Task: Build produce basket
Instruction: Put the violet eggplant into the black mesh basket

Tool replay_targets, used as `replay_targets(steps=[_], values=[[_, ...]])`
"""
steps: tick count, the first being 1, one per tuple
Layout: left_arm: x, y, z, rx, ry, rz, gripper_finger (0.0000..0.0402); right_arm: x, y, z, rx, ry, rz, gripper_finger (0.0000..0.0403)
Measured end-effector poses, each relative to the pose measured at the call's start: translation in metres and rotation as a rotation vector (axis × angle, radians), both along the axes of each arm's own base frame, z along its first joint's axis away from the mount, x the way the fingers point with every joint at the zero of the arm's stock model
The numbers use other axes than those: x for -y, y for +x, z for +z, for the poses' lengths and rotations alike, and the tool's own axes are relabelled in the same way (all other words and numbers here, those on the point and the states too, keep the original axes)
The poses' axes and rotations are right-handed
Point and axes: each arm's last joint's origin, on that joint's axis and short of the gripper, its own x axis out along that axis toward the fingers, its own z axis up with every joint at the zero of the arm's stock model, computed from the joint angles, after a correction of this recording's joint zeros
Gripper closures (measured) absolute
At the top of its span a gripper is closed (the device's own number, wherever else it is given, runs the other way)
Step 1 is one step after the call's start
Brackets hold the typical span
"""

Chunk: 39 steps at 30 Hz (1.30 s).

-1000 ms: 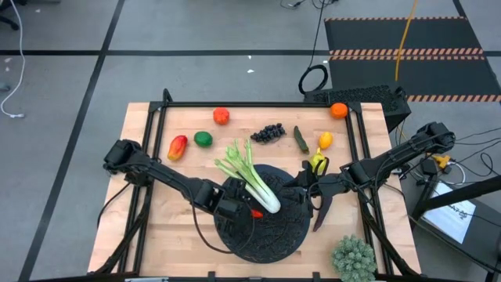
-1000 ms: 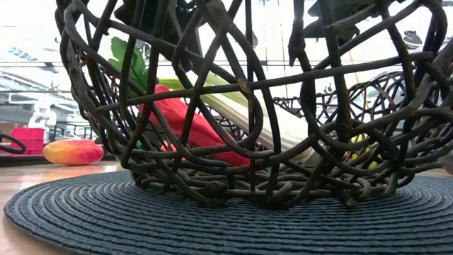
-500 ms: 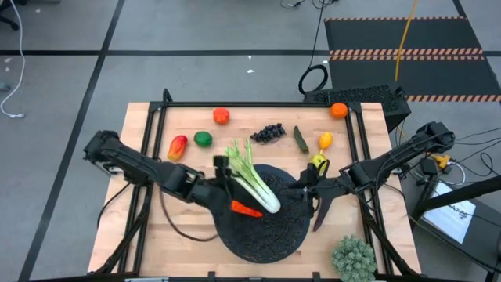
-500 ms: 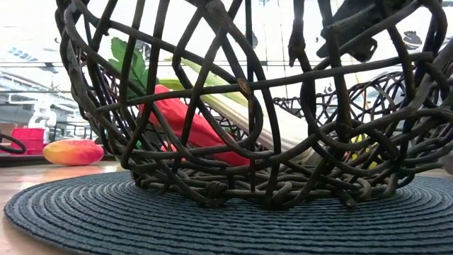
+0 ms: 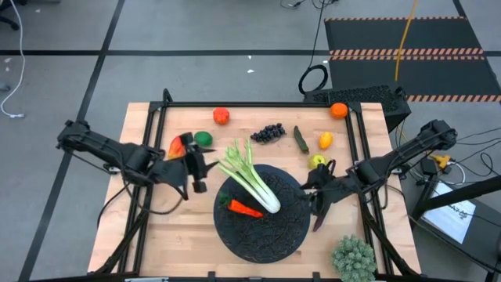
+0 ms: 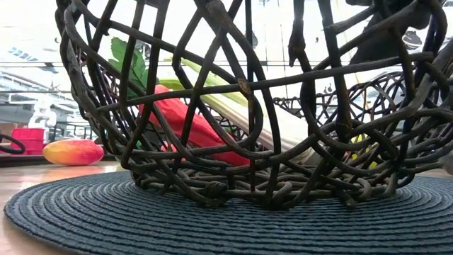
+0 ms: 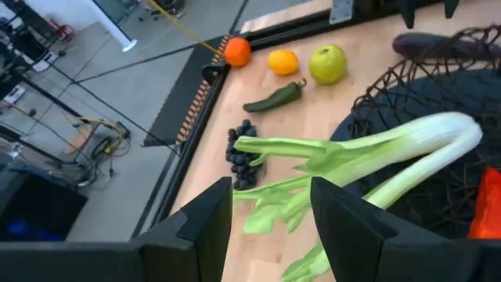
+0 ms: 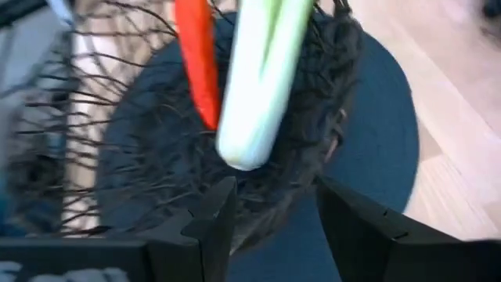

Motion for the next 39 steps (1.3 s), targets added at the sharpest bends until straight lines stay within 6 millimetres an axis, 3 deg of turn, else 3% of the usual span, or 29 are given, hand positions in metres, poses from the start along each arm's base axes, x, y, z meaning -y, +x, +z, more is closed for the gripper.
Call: replay_targets(steps=[6, 14, 22, 34, 39], values=[[-0.005, -0.012, -0.001, 0.043, -0.073, 0.015, 0.0224, 0.003, -0.016, 0.007, -0.043, 0.01, 0.148, 0.0229], [-0.004, -0.01, -0.015, -0.01, -0.055, 0.008, 0.0224, 0.005, -0.027, -0.017, -0.316, -0.285, 0.47, 0.0229], [-0.003, -0.011, -0.015, -0.002, -0.075, 0.01, 0.0224, -0.004, -0.018, -0.036, -0.444, -0.261, 0.644, 0.0227], [-0.003, -0.011, -0.015, -0.001, -0.076, 0.011, 0.0224, -0.013, -0.009, -0.064, -0.586, -0.313, 0.911, 0.0136], [-0.003, -0.011, -0.015, -0.001, -0.076, 0.011, 0.0224, -0.014, -0.007, -0.076, -0.635, -0.349, 0.982, 0.0123]])
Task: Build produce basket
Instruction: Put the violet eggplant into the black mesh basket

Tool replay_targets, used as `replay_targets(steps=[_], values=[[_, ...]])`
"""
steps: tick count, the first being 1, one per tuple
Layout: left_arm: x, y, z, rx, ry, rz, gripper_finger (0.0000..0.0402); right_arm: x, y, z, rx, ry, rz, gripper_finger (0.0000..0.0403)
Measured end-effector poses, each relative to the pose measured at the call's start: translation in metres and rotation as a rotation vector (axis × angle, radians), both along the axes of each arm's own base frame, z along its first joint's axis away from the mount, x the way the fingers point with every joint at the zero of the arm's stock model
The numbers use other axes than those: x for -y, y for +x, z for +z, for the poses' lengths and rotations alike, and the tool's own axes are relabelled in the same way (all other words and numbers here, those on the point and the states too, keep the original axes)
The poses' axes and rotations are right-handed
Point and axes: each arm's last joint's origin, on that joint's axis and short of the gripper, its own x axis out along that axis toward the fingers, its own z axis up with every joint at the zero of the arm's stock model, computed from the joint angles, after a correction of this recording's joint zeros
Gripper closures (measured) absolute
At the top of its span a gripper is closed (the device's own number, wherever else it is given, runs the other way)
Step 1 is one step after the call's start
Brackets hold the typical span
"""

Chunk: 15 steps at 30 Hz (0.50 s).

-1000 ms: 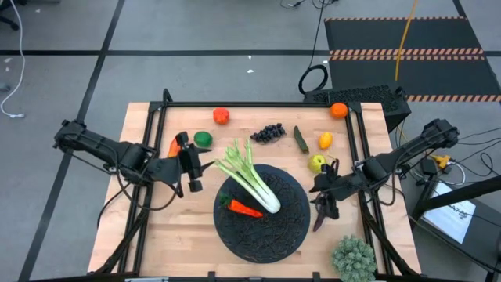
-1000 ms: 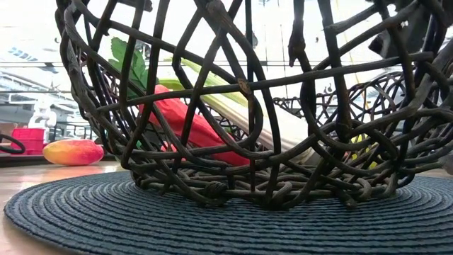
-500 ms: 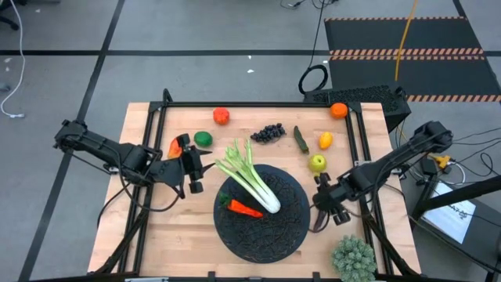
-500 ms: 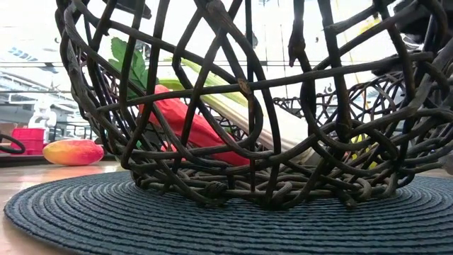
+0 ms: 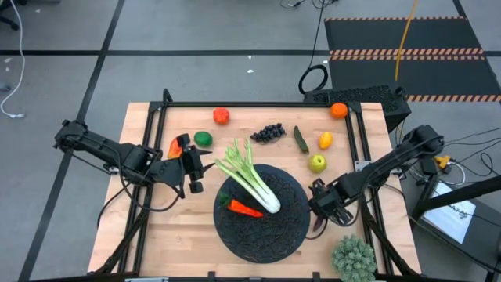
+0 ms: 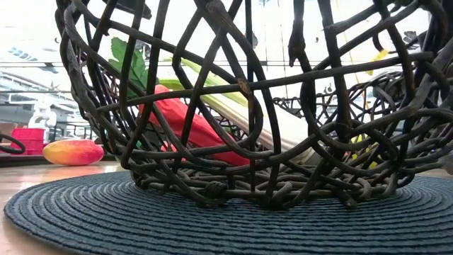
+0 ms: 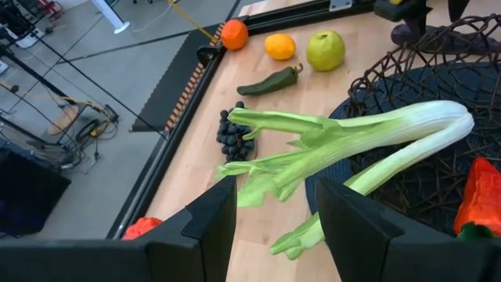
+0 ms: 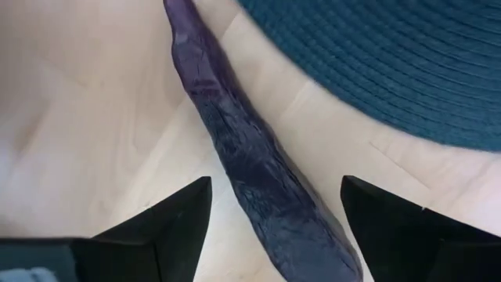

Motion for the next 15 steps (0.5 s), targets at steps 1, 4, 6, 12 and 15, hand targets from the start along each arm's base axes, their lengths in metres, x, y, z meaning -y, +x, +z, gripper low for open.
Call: replay_targets(steps=[1, 4, 6, 12, 15], values=[[0.0, 0.0, 0.0, 0.0, 0.0, 0.0, 0.0224, 0.0, 0.0, -0.004, -0.004, -0.004, 0.015, 0.0124], [0.0, 0.0, 0.0, 0.0, 0.0, 0.0, 0.0224, 0.001, -0.002, -0.016, -0.009, -0.008, 0.044, 0.0135], [0.0, 0.0, 0.0, 0.0, 0.0, 0.0, 0.0224, 0.003, -0.005, -0.023, -0.009, -0.011, 0.054, 0.0144], [0.0, 0.0, 0.0, 0.0, 0.0, 0.0, 0.0224, 0.005, -0.009, -0.029, -0.013, -0.022, 0.048, 0.0189], [-0.001, 0.0, 0.0, -0.001, 0.003, 0.002, 0.0224, 0.005, -0.009, -0.029, -0.012, -0.022, 0.023, 0.0218]])
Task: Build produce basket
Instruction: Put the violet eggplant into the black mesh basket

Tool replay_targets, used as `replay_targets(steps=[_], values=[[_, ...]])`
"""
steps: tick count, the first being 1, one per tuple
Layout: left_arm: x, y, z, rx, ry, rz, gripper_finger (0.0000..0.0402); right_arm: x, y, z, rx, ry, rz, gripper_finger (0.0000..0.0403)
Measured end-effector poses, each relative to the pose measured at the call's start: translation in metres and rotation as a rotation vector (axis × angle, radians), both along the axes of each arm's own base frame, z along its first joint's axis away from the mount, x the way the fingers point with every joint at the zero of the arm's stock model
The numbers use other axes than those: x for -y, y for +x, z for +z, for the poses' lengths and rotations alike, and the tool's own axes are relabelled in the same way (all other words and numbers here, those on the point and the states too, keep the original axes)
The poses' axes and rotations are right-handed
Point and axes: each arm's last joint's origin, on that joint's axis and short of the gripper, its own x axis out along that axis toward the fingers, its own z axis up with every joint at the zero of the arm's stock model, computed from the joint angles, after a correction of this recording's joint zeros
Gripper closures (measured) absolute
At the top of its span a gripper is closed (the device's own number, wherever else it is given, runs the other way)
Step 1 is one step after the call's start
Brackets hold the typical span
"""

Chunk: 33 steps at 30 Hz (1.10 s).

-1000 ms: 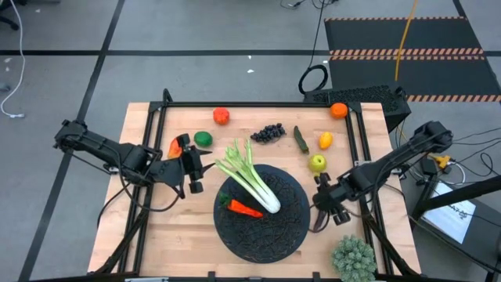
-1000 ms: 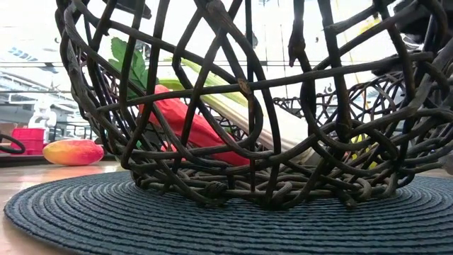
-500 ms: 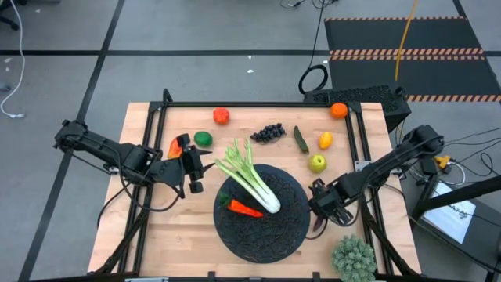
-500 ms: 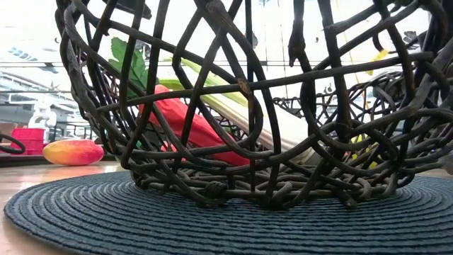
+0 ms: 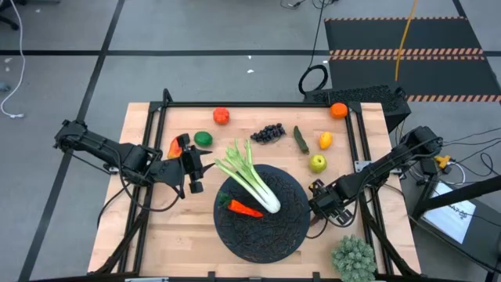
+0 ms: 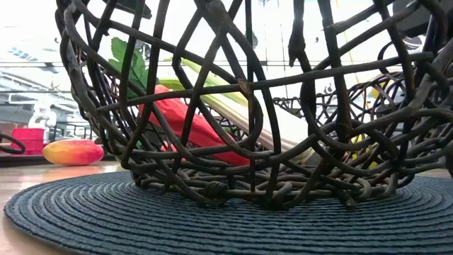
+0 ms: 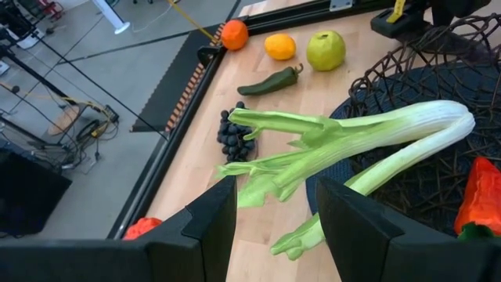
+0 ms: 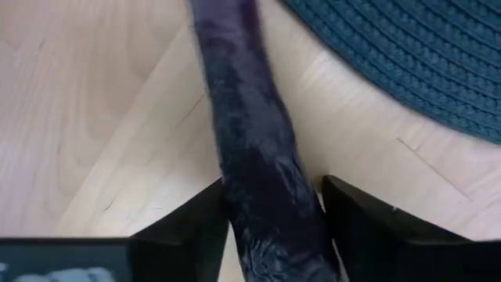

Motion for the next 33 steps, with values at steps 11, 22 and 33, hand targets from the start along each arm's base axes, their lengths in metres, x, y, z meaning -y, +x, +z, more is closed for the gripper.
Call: replay_targets(steps=[11, 22, 33], values=[[-0.004, 0.001, 0.0, 0.002, -0.003, 0.021, 0.0224, 0.0, -0.001, 0.001, -0.026, 0.009, -0.065, 0.0267], [-0.004, 0.001, 0.0, 0.002, -0.003, 0.021, 0.0224, 0.001, -0.006, 0.029, -0.025, 0.096, -0.249, 0.0262], [-0.004, 0.001, 0.0, 0.003, -0.004, 0.022, 0.0224, -0.011, -0.022, 0.058, -0.072, 0.237, -0.392, 0.0263]])
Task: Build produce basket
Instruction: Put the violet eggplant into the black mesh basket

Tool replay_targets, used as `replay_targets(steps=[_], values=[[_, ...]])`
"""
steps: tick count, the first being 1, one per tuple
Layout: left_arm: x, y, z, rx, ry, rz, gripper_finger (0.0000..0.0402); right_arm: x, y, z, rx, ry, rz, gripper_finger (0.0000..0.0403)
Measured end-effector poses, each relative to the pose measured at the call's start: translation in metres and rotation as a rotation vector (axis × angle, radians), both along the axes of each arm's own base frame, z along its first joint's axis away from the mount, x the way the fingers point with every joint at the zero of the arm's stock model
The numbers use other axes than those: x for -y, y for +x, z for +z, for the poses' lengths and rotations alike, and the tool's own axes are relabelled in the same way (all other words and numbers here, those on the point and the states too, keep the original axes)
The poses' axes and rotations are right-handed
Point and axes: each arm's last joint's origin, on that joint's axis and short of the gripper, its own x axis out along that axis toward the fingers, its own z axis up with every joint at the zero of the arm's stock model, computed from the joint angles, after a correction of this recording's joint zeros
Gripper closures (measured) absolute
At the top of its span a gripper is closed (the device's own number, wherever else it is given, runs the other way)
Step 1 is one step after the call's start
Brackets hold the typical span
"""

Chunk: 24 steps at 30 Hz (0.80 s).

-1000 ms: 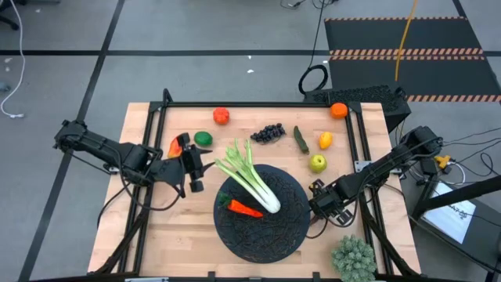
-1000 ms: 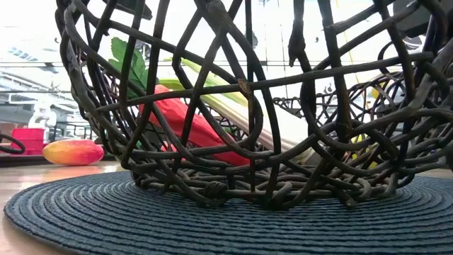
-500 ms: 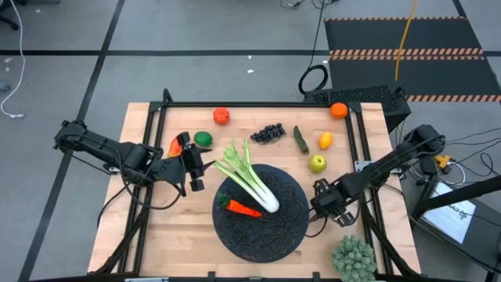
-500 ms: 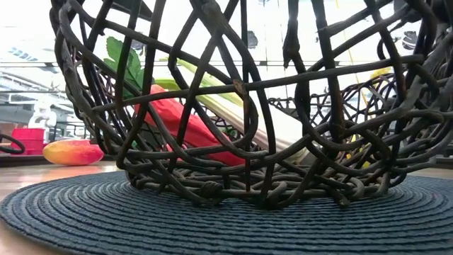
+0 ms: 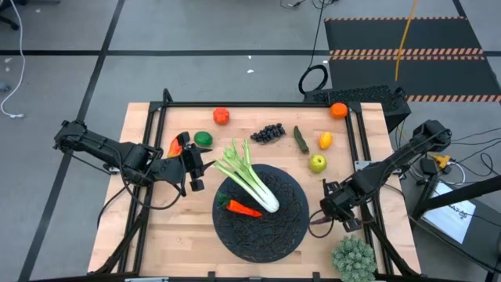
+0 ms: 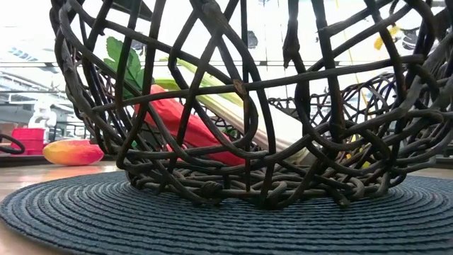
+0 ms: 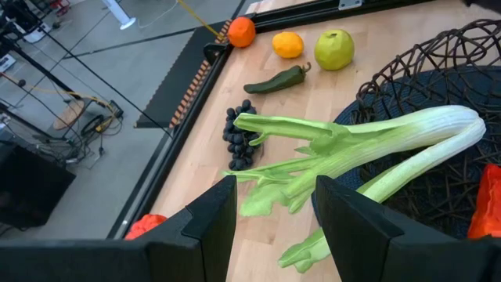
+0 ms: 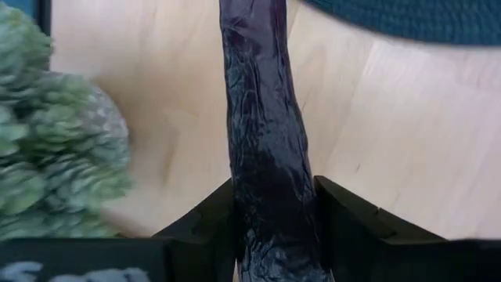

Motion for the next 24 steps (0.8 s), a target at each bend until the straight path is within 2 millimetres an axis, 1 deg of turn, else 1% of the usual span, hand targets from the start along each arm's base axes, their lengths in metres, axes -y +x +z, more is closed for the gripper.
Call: replay_targets(steps=[3, 6, 11, 15, 20, 22, 24], values=[[0.0, 0.0, 0.0, 0.001, -0.001, 0.001, 0.0224, -0.002, -0.005, 0.012, -0.022, 0.001, -0.037, 0.0263], [0.0, 0.0, 0.0, 0.002, -0.004, 0.002, 0.0224, -0.005, -0.005, 0.025, -0.001, 0.033, -0.097, 0.0263], [0.0, 0.0, 0.0, 0.003, -0.005, 0.003, 0.0224, -0.006, -0.001, 0.049, 0.034, 0.108, -0.246, 0.0263], [0.0, 0.0, 0.0, 0.003, -0.005, 0.003, 0.0224, -0.006, 0.002, 0.06, 0.066, 0.131, -0.39, 0.0264], [0.0, 0.0, 0.0, 0.009, -0.007, 0.004, 0.0224, -0.005, 0.016, 0.067, 0.183, 0.185, -0.526, 0.0264], [0.0, 0.001, 0.002, 0.023, -0.011, 0.003, 0.0224, -0.005, 0.026, 0.072, 0.266, 0.246, -0.574, 0.0264], [0.001, 0.002, 0.003, 0.04, -0.011, -0.006, 0.0224, -0.006, 0.036, 0.078, 0.364, 0.305, -0.583, 0.0264]])
